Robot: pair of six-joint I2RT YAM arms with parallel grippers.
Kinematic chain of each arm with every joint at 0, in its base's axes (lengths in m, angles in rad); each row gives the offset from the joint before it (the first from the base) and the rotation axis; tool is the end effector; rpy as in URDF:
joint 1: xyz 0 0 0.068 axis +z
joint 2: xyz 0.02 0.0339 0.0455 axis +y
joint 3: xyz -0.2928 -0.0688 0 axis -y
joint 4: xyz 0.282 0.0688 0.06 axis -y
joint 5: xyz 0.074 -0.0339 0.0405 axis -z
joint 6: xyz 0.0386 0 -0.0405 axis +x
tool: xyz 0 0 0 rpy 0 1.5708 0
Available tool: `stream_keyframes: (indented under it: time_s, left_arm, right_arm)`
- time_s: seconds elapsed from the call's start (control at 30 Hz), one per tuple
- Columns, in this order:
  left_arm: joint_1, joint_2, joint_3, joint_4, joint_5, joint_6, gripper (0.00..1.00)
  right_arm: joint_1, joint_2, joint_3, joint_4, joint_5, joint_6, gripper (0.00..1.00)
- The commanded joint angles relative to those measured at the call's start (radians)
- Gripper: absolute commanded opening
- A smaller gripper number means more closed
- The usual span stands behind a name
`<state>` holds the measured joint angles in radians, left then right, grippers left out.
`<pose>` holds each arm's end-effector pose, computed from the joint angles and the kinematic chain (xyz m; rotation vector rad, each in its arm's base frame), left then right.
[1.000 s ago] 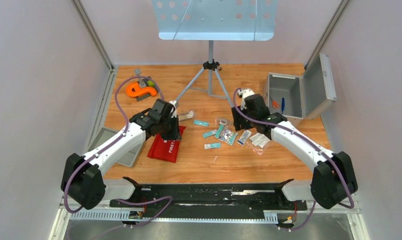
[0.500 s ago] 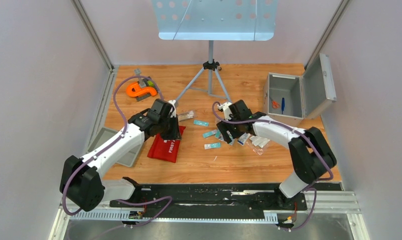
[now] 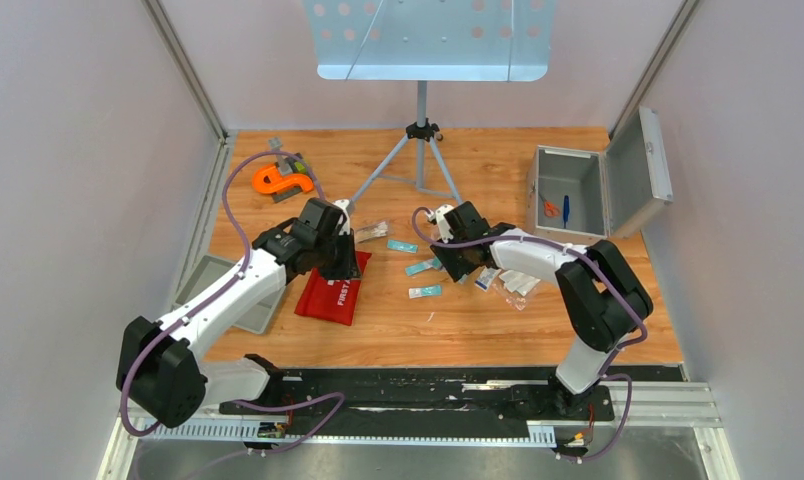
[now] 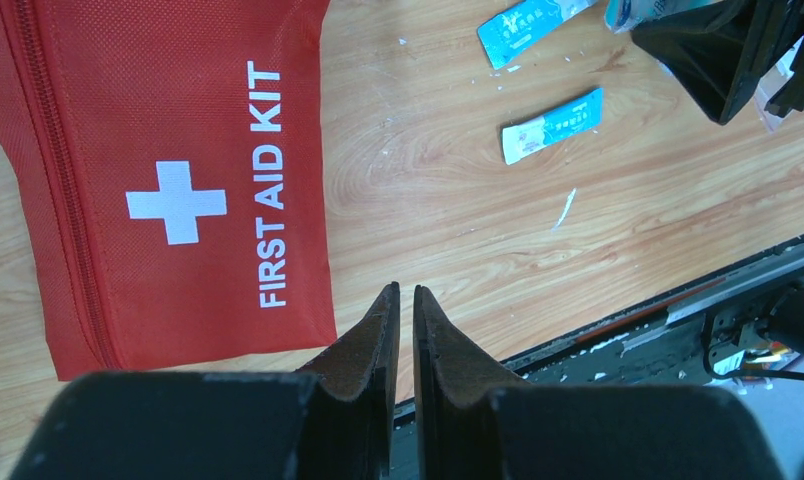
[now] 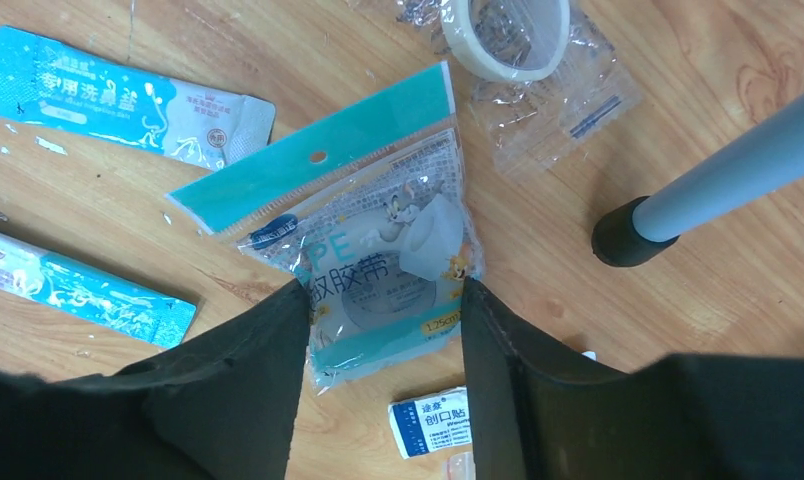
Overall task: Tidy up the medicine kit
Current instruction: Pick up the medical item at the center of the board.
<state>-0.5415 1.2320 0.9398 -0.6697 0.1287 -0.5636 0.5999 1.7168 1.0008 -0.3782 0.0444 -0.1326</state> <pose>0.2325 -0.1456 0.2738 0.0242 2.6301 -0.5779 0.3034 0.2054 0.1633 -0.9415 2.4947 0.0924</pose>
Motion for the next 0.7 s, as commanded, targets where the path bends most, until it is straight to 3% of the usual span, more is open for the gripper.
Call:
stream_keyframes:
  time_s: [0.0,0.1,0.3,0.43,0.53,0.67]
  left_arm:
    - [0.004,-0.028,0.002,0.008,-0.009,-0.005,0.17]
    - [0.003,-0.029,0.0,0.01,-0.009,-0.004,0.17]
    - [0.004,-0.026,0.002,0.013,-0.011,-0.002,0.17]
    - [0.004,-0.015,0.008,0.017,-0.009,0.001,0.17]
    - [0.003,-0.003,0.014,0.02,-0.006,0.004,0.17]
    - [0.003,0.006,0.016,0.025,-0.003,0.008,0.17]
  right_arm:
    - [0.001,-0.032,-0.002,0.02,0.0,0.015,0.48]
    - [0.004,-0.087,-0.01,0.001,-0.012,0.033,0.4]
    - [0.016,-0.265,0.003,-0.109,0.042,0.074,0.42]
    - [-0.004,-0.408,0.005,-0.143,0.159,0.088,0.43]
    - [-0.101,-0.489,0.023,-0.148,0.169,0.11,0.44]
    - [-0.327,-0.527,0.066,-0.145,0.097,0.192,0.43]
